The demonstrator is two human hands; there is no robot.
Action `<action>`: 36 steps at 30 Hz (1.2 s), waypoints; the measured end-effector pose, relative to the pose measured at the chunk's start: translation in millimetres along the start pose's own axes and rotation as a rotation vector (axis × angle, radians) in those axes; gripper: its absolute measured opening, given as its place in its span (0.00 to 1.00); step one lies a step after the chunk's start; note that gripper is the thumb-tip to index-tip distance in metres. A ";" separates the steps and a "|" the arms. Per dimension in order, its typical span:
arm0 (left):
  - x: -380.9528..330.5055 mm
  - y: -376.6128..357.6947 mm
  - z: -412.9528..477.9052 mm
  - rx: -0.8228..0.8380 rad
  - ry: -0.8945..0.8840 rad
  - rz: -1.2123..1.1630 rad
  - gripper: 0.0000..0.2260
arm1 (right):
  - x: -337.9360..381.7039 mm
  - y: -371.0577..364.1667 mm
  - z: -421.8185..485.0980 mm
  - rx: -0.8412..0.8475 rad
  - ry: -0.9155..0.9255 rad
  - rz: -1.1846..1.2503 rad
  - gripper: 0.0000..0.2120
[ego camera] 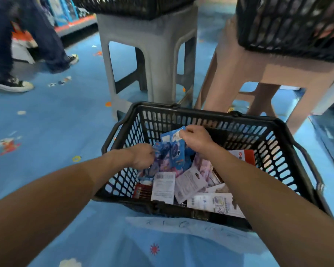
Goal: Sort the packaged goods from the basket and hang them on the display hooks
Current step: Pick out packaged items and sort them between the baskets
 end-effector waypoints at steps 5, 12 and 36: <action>-12.7 7.0 6.0 -0.045 0.016 -0.489 0.11 | 11.0 29.4 -20.6 -0.088 -0.026 0.341 0.17; -38.2 3.3 10.4 -0.095 -0.035 -1.131 0.10 | 12.4 45.5 -39.1 -0.030 -0.291 0.793 0.08; -52.2 10.7 13.0 0.154 0.023 -1.586 0.37 | 1.0 36.2 -59.0 0.163 -0.431 0.775 0.12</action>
Point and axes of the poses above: each hand's wrist, its own z-axis towards the middle knuckle, its own y-axis out of the back of the hand, x = y × z, the point moved 3 cm from there along z, towards the middle knuckle, and after that the axes turned 1 degree about -z, right-handed, at the moved point
